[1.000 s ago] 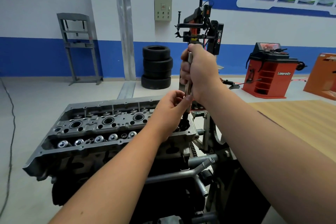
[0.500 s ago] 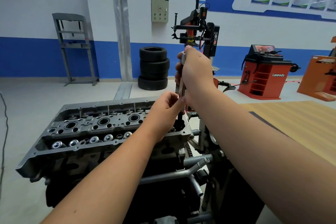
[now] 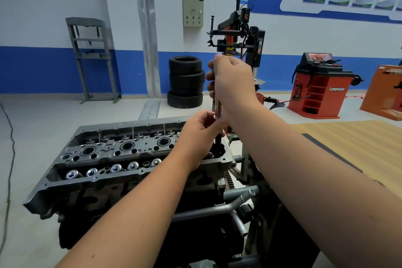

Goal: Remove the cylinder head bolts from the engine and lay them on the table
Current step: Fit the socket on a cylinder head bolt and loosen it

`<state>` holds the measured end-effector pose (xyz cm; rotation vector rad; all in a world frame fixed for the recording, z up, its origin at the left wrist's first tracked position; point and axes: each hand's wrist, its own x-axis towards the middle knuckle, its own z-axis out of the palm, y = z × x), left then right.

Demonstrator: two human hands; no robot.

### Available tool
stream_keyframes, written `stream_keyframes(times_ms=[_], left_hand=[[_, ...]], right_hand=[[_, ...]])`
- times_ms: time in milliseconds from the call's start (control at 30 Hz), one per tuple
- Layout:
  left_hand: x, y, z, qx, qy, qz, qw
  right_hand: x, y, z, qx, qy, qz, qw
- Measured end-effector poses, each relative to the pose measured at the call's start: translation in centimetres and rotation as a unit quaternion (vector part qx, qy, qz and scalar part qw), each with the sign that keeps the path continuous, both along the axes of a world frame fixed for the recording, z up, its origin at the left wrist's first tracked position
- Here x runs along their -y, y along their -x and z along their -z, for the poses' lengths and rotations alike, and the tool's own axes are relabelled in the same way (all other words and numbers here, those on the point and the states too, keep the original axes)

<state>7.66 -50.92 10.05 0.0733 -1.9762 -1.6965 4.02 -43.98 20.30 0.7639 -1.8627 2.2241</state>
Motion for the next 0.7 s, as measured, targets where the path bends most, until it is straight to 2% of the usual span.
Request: stream_keyframes(times_ms=[100, 267, 500, 700], left_hand=[[0.10, -0.11, -0.01, 0.008, -0.001, 0.027, 1.000], [0.13, -0.48, -0.10, 0.030, -0.012, 0.071, 0.997], [0.27, -0.05, 0.10, 0.020, -0.009, 0.034, 0.999], [0.20, -0.07, 0.17, 0.004, 0.001, 0.033, 0.999]], right_hand=[[0.46, -0.18, 0.15, 0.016, 0.040, -0.005, 0.999], [-0.18, 0.40, -0.21, 0.066, 0.016, -0.130, 0.989], [-0.20, 0.10, 0.19, -0.001, -0.007, 0.034, 0.999], [0.15, 0.23, 0.55, 0.034, 0.044, 0.002, 0.998]])
